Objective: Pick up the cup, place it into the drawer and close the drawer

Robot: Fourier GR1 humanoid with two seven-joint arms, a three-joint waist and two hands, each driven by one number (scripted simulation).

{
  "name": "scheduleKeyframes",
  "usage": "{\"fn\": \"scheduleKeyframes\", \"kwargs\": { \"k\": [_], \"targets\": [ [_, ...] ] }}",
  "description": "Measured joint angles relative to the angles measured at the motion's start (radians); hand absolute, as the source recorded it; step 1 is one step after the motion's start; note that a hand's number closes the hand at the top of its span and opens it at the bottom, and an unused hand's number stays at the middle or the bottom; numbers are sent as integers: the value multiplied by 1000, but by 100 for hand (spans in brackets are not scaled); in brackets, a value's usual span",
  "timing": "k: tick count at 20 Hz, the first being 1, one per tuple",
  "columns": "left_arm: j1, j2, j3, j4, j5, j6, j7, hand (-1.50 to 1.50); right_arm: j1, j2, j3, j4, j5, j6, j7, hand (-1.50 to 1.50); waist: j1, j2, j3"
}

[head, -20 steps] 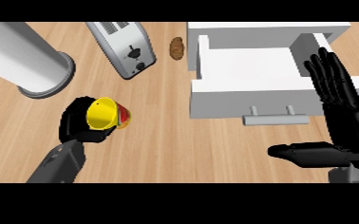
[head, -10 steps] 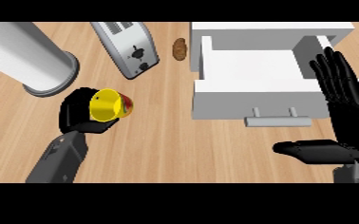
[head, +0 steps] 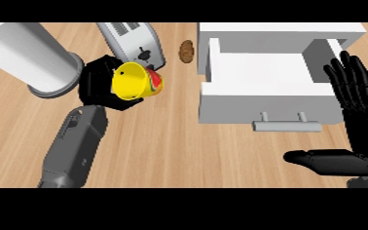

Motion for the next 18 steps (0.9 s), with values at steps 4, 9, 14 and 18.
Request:
{"fn": "scheduleKeyframes", "kwargs": {
  "k": [4, 9, 14, 18],
  "targets": [
    [-52, -38, -41, -142, 3, 64, 125, 150, 15, -7, -20, 18, -15, 17, -33, -150, -1, 1, 0],
    [-119, -76, -128, -269, 3, 164, 282, 150, 22, -5, -23, 20, -21, 25, -44, -150, -6, 3, 0],
    [-215, -90, -203, -297, -8, 272, 396, 150, 1, -10, -31, 28, -26, 27, -31, -150, -13, 6, -1],
    [-325, -93, -266, -246, 14, 377, 455, 150, -15, -19, -38, 38, -29, 32, -24, -150, -21, 8, -1]
  ]
}}
